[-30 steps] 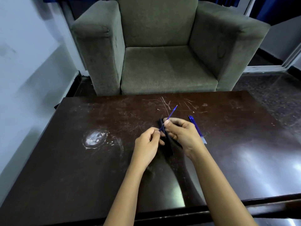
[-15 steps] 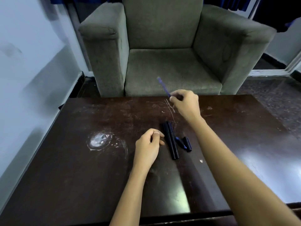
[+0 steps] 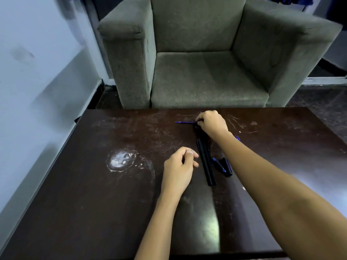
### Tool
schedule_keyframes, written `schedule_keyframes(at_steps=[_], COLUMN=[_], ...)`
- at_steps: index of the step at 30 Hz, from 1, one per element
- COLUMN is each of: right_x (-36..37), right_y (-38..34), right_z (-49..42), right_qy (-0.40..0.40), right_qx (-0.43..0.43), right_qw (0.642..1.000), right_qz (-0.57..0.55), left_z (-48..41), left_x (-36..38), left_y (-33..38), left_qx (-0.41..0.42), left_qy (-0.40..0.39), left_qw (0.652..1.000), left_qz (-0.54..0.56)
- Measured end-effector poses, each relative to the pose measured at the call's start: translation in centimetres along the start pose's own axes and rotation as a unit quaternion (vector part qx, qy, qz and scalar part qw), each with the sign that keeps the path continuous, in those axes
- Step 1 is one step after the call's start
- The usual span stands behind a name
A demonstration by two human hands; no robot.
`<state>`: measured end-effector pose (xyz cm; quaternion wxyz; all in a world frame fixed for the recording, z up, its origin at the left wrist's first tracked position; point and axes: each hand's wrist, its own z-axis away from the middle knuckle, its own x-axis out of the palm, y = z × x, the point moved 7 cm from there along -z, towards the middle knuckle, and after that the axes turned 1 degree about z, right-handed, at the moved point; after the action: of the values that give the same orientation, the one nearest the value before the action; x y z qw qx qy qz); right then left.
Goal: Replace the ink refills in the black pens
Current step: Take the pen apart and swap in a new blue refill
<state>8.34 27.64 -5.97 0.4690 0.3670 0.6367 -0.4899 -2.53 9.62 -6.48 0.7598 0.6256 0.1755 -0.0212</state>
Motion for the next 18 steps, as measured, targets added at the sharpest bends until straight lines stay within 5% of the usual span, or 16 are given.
schedule_keyframes(at_steps=[18], right_x=[0.2], right_y=[0.19], right_z=[-0.53], right_qy=[-0.005], right_qx=[0.007], right_qw=[1.0], right_qz=[-0.022], left_z=[0.08], left_x=[0.22], left_y=[0.06], left_qx=[-0.004], left_qy=[0.002], left_qw=[1.0], left_qz=[-0.002])
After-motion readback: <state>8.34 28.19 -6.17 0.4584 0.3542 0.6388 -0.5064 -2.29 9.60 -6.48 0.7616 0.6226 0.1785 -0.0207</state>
